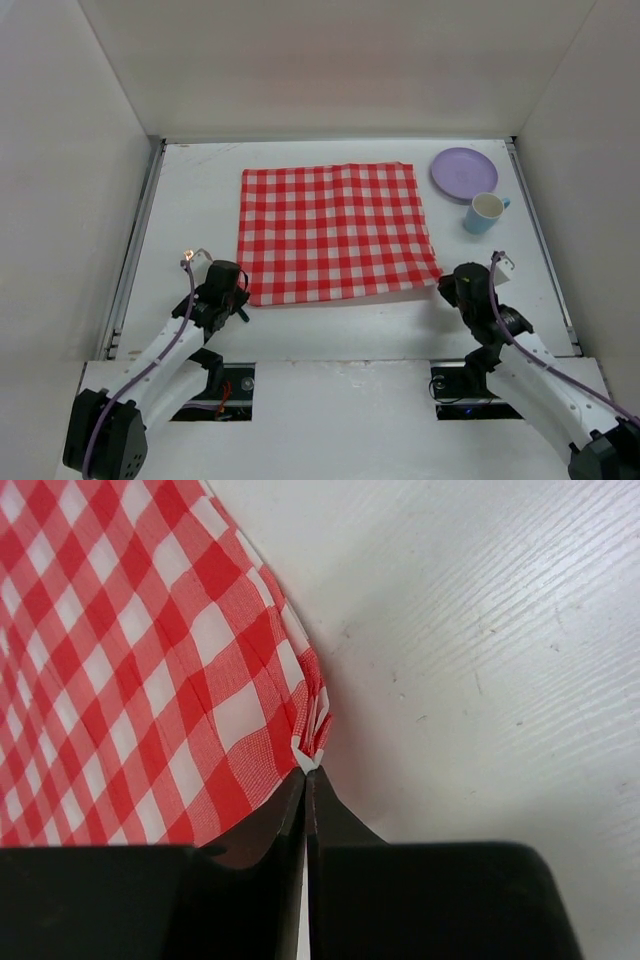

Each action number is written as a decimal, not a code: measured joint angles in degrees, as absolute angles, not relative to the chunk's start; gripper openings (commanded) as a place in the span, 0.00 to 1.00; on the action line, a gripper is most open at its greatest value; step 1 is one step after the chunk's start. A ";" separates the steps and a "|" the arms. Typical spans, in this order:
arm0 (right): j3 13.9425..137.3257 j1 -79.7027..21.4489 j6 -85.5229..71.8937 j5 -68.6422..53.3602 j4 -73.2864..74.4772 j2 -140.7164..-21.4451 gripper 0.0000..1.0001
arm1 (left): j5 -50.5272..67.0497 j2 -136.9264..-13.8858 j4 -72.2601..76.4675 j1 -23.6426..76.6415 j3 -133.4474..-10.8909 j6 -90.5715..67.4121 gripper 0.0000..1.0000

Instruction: Set the dinner table for one person

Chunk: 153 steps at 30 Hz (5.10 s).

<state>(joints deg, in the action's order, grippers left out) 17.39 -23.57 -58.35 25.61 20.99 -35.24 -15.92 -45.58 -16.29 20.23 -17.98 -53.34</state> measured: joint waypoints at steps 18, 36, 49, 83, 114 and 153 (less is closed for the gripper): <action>27.42 -22.98 -47.16 28.95 19.46 -44.12 0.12 | -26.41 -49.17 -15.20 30.74 -25.87 -51.00 0.24; 52.47 -6.00 -34.68 32.45 9.26 -72.05 0.51 | -16.86 -76.77 23.79 42.65 -30.68 -41.12 0.18; 54.11 7.46 -32.34 31.18 8.62 -83.15 0.57 | -14.90 -75.31 33.74 41.89 -26.17 -37.93 0.27; 76.93 -10.04 -29.63 26.55 13.96 -95.04 0.12 | -14.33 -80.34 37.12 40.36 -25.87 -38.50 0.31; 104.33 -13.93 -23.22 23.31 22.24 -125.32 0.48 | -15.00 -80.29 37.95 38.74 -25.04 -38.35 0.33; 75.00 12.71 -47.77 10.04 -0.43 -116.95 0.25 | -15.00 -81.58 38.37 38.89 -25.04 -38.39 0.33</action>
